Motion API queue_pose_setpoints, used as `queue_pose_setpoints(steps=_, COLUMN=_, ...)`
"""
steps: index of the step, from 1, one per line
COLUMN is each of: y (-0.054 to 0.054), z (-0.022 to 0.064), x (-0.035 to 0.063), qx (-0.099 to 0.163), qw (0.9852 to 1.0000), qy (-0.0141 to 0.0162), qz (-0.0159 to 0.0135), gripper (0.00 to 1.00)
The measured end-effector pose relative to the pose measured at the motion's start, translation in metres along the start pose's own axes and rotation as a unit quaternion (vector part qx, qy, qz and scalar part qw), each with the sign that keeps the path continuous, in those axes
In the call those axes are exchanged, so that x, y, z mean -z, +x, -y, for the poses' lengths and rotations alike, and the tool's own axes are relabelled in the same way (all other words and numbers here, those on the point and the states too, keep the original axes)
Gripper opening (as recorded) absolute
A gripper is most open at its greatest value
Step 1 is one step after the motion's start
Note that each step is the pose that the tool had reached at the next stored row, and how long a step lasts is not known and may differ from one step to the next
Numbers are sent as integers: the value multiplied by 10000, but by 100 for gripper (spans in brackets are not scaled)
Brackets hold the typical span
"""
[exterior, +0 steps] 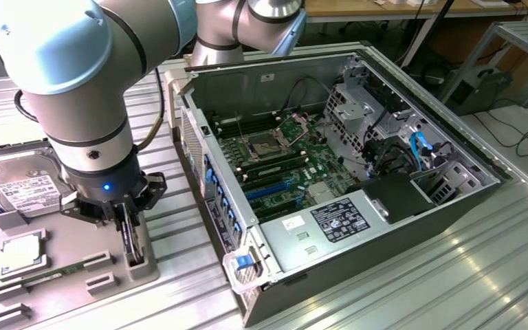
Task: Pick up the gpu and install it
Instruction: 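Pick up the gpu and move the gpu toward the slot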
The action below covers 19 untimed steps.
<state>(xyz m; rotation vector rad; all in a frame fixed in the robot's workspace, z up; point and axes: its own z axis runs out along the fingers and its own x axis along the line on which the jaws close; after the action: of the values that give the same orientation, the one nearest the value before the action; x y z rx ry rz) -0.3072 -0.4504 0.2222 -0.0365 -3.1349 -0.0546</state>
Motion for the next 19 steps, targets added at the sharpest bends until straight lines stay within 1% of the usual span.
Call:
queue_pose_setpoints(steps=1, y=0, z=0, x=0, qx=0, qw=10000, qy=0, qz=0, gripper=28)
queue_pose_setpoints(steps=3, y=0, z=0, x=0, qx=0, qw=10000, qy=-12, qz=0, gripper=28)
queue_pose_setpoints(steps=6, y=0, z=-1, x=24, qx=0, qw=10000, qy=-13, qz=1, gripper=28)
queue_pose_setpoints(steps=19, y=2, z=-9, x=268, qx=0, qw=10000, qy=-12, qz=0, gripper=28)
